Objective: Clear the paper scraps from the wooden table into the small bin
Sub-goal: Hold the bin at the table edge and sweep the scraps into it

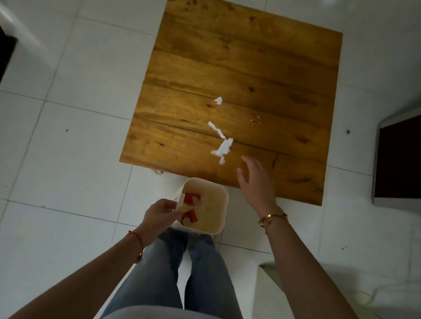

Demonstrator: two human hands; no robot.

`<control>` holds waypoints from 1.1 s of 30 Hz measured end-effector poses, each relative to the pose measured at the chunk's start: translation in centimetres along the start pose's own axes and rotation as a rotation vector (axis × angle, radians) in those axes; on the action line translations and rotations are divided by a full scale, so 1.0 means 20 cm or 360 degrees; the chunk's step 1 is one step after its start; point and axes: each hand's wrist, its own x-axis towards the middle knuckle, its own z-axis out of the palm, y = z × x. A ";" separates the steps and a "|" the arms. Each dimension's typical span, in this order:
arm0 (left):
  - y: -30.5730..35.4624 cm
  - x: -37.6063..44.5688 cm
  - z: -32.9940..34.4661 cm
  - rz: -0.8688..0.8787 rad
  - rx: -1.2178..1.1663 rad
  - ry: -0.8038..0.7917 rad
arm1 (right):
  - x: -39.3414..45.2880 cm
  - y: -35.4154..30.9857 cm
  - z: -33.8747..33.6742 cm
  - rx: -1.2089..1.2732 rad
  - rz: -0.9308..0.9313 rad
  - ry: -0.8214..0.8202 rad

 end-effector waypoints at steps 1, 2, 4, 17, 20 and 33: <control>-0.02 0.03 0.03 0.0000 0.0008 -0.0004 | 0.03 0.02 0.02 -0.0001 -0.0021 -0.0011; -0.03 0.06 0.06 -0.0003 0.0004 -0.0003 | 0.06 0.04 0.03 0.0002 -0.0041 -0.0015; -0.07 0.12 0.10 -0.0026 -0.0001 -0.0003 | 0.12 0.07 0.05 0.0004 -0.0074 -0.0025; -0.26 0.56 0.38 -0.0078 -0.0020 0.0014 | 0.51 0.25 0.36 0.0044 -0.0319 -0.0221; -0.28 0.63 0.40 -0.0117 -0.0055 0.0037 | 0.54 0.29 0.44 -0.0044 -0.0410 -0.0258; -0.28 0.74 0.37 -0.0163 -0.0248 0.0128 | 0.11 0.39 0.57 -0.0272 -0.0878 -0.0490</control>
